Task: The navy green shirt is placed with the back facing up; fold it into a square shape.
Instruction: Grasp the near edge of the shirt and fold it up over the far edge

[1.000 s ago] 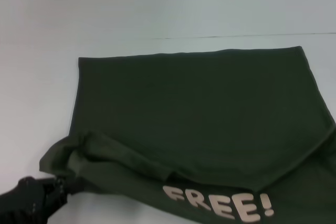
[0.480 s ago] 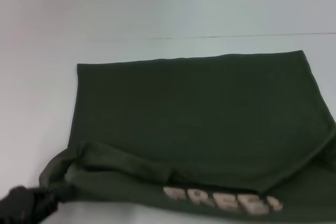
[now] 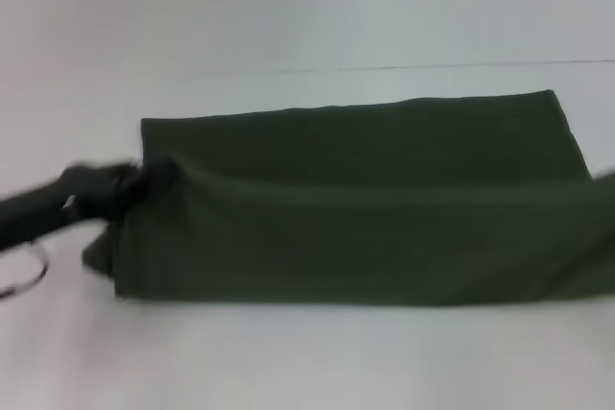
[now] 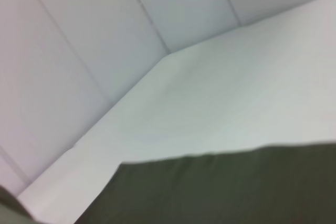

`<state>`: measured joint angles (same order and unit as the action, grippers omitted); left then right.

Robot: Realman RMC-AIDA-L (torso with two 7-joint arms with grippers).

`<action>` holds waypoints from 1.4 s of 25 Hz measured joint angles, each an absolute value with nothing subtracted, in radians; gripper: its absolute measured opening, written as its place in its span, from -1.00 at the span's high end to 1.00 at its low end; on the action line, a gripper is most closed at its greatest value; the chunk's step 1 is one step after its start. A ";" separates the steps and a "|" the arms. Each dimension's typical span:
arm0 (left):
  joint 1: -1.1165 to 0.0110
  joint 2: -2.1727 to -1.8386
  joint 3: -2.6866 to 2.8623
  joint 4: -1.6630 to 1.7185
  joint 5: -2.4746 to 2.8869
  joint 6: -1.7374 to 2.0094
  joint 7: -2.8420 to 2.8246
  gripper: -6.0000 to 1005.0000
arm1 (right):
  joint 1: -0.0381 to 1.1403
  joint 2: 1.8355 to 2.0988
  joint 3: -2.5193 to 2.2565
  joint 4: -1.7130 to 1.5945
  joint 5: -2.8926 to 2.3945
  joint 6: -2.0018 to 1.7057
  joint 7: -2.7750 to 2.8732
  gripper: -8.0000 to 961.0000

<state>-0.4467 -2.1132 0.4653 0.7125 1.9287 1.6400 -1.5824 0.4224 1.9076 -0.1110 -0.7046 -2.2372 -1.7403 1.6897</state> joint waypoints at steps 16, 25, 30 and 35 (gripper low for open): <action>-0.737 -2.137 0.473 0.544 1.919 0.980 -1.561 0.81 | 0.739 1.925 -0.251 -0.452 -2.235 -1.008 1.607 0.89; -0.797 -2.163 0.472 0.471 1.894 0.773 -1.486 0.79 | 0.798 1.958 -0.260 -0.389 -2.218 -0.820 1.508 0.89; -0.799 -2.162 0.472 0.461 1.867 0.759 -1.466 0.77 | 0.793 1.961 -0.268 -0.386 -2.181 -0.801 1.492 0.89; -0.801 -2.163 0.472 0.461 1.863 0.748 -1.464 0.76 | 0.792 1.961 -0.271 -0.385 -2.174 -0.787 1.492 0.89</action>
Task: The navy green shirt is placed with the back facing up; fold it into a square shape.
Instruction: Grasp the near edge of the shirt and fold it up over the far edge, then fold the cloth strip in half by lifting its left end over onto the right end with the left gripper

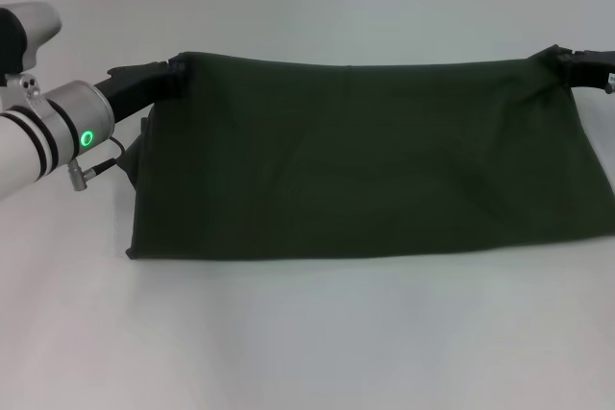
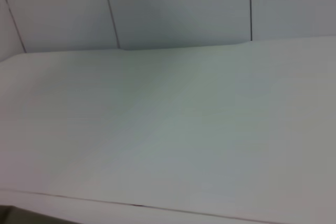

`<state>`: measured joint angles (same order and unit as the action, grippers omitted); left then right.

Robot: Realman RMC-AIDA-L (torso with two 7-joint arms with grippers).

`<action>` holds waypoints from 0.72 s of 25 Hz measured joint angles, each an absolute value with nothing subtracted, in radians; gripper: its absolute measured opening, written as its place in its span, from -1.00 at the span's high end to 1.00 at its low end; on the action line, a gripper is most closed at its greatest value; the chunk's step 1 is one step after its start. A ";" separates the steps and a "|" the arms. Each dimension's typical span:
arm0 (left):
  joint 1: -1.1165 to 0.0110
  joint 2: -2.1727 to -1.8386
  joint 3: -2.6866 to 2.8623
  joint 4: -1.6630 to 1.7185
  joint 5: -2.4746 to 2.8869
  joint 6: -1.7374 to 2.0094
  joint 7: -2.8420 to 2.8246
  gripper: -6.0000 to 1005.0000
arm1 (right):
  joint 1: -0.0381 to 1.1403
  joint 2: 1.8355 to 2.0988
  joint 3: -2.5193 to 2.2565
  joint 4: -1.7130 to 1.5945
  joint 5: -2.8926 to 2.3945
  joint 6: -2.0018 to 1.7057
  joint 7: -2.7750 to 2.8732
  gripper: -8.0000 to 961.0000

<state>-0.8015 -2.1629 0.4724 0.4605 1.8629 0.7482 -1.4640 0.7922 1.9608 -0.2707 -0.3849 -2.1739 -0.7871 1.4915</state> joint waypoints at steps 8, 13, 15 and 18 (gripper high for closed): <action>-0.803 -2.168 0.473 0.446 1.810 0.712 -1.460 0.74 | 0.801 1.978 -0.318 -0.398 -2.169 -0.712 1.490 0.88; -0.795 -2.168 0.472 0.441 1.763 0.681 -1.460 0.58 | 0.798 2.007 -0.321 -0.453 -2.111 -0.643 1.467 0.68; -0.784 -2.168 0.472 0.443 1.743 0.681 -1.460 0.28 | 0.796 2.009 -0.322 -0.461 -2.096 -0.637 1.463 0.54; -0.762 -2.166 0.472 0.450 1.713 0.722 -1.461 0.03 | 0.785 2.000 -0.323 -0.463 -2.093 -0.673 1.482 0.26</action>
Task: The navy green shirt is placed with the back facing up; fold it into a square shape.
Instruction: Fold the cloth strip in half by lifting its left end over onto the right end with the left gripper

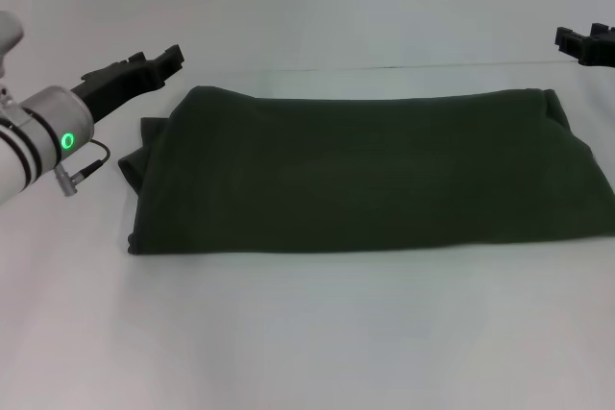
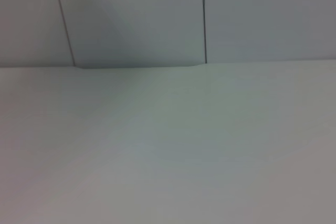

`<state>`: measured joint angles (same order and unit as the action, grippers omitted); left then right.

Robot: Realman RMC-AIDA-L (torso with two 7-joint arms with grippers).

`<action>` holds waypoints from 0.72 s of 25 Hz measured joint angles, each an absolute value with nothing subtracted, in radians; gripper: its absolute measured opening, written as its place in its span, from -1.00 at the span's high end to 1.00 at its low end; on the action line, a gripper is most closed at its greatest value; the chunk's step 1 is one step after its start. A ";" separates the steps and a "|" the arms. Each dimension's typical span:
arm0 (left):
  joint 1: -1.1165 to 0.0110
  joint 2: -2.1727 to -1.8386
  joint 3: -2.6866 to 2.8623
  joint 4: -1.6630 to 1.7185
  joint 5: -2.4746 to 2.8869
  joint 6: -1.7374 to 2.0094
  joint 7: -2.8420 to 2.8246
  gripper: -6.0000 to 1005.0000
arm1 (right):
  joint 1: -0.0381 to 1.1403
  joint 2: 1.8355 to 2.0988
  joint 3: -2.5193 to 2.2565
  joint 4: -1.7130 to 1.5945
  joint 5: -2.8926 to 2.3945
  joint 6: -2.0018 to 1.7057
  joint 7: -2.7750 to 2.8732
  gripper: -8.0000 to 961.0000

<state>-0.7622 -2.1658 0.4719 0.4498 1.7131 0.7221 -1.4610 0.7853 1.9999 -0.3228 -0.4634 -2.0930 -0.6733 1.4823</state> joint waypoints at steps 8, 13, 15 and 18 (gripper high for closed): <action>-0.663 -2.163 0.474 0.490 1.710 1.073 -1.459 -0.41 | 0.663 2.019 -0.324 -0.588 -2.063 -1.007 1.594 -0.41; -0.576 -2.164 0.475 0.510 1.713 1.304 -1.422 -0.62 | 0.573 2.044 -0.326 -0.668 -2.046 -1.197 1.641 -0.53; -0.543 -2.164 0.479 0.518 1.718 1.362 -1.400 -0.64 | 0.537 2.045 -0.326 -0.688 -2.046 -1.258 1.674 -0.55; -0.501 -2.163 0.512 0.525 1.721 1.390 -1.374 -0.67 | 0.490 2.041 -0.325 -0.700 -2.046 -1.324 1.710 -0.57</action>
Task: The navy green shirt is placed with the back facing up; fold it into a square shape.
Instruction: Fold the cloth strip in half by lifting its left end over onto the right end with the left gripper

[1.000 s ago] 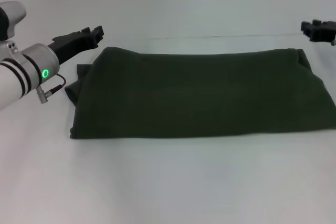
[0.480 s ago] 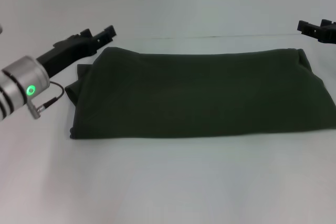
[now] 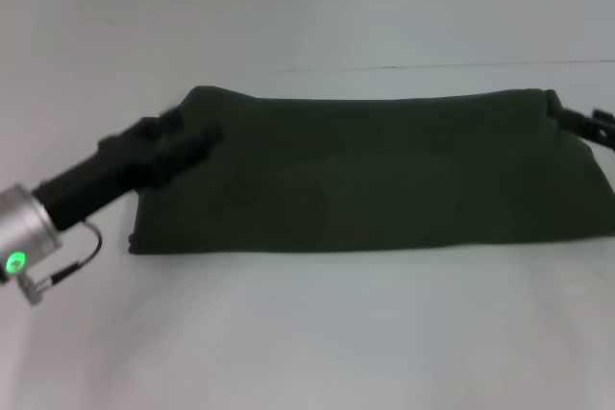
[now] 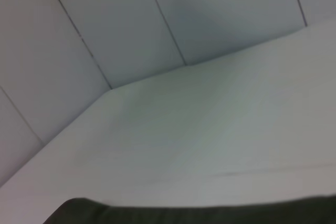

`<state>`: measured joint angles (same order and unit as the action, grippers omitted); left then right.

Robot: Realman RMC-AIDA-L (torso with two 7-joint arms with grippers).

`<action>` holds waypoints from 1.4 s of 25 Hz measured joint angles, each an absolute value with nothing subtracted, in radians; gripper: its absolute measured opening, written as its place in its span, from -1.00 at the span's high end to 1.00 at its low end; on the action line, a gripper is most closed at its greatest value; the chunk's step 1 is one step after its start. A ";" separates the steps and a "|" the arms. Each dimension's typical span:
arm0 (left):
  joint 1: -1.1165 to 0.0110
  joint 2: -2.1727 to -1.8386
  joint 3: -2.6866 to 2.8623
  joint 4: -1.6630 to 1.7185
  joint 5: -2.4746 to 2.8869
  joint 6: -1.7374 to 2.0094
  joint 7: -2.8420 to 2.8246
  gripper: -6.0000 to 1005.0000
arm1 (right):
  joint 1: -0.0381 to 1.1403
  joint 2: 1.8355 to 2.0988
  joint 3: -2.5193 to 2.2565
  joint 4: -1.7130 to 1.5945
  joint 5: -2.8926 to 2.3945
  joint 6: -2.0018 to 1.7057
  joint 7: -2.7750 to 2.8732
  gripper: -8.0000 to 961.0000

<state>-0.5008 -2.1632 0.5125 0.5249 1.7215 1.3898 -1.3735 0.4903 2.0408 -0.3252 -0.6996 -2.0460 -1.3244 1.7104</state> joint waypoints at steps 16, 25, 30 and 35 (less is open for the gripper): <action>-0.371 -2.161 0.553 0.539 1.785 1.307 -1.295 -0.69 | 0.419 2.019 -0.310 -0.701 -2.045 -1.361 1.826 -0.56; -0.371 -2.164 0.561 0.530 1.834 1.198 -1.295 -0.69 | 0.451 2.024 -0.317 -0.701 -2.047 -1.322 1.844 -0.56; -0.381 -2.164 0.585 0.527 1.836 1.157 -1.300 -0.69 | 0.457 2.023 -0.318 -0.697 -2.049 -1.314 1.844 -0.56; -0.385 -2.164 0.598 0.526 1.837 1.153 -1.304 -0.69 | 0.456 2.019 -0.317 -0.688 -2.050 -1.304 1.843 -0.56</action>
